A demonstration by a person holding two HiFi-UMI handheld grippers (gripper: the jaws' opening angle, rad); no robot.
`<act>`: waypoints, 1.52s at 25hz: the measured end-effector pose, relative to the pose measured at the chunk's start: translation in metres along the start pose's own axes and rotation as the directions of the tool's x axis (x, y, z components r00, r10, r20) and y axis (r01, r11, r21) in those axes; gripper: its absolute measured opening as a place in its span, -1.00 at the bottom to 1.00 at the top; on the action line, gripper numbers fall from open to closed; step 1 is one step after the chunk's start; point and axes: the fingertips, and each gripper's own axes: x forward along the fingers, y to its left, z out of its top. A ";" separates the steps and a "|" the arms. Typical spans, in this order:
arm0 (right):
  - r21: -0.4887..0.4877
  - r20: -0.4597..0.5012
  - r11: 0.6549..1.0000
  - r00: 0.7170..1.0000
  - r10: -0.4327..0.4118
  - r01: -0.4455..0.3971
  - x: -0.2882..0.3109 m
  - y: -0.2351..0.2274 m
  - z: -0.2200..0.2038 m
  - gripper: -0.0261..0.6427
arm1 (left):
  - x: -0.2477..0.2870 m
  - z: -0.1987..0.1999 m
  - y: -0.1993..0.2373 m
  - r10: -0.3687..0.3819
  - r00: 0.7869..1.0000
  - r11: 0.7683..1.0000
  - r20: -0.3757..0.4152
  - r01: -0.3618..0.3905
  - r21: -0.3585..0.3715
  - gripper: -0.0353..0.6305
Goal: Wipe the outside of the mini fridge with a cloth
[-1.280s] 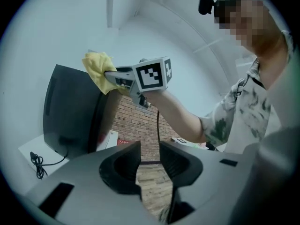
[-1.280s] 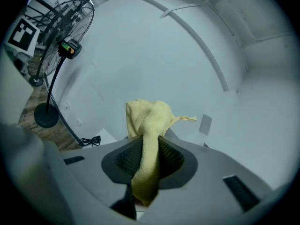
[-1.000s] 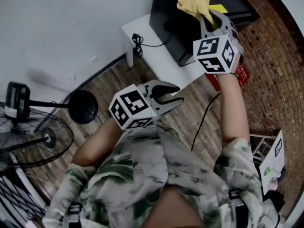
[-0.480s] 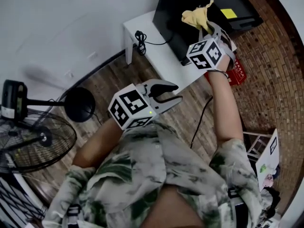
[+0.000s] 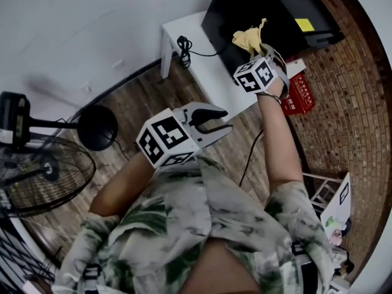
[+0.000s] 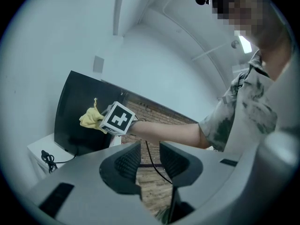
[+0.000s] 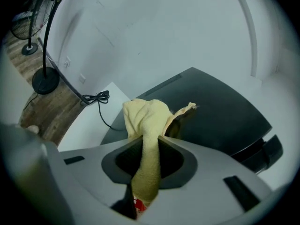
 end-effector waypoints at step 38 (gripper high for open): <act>0.068 0.166 0.991 0.979 -0.122 0.112 -0.048 -0.091 0.111 -0.64 | -0.026 -0.022 -0.007 0.007 1.000 1.000 -0.007 -0.007 -0.027 -0.49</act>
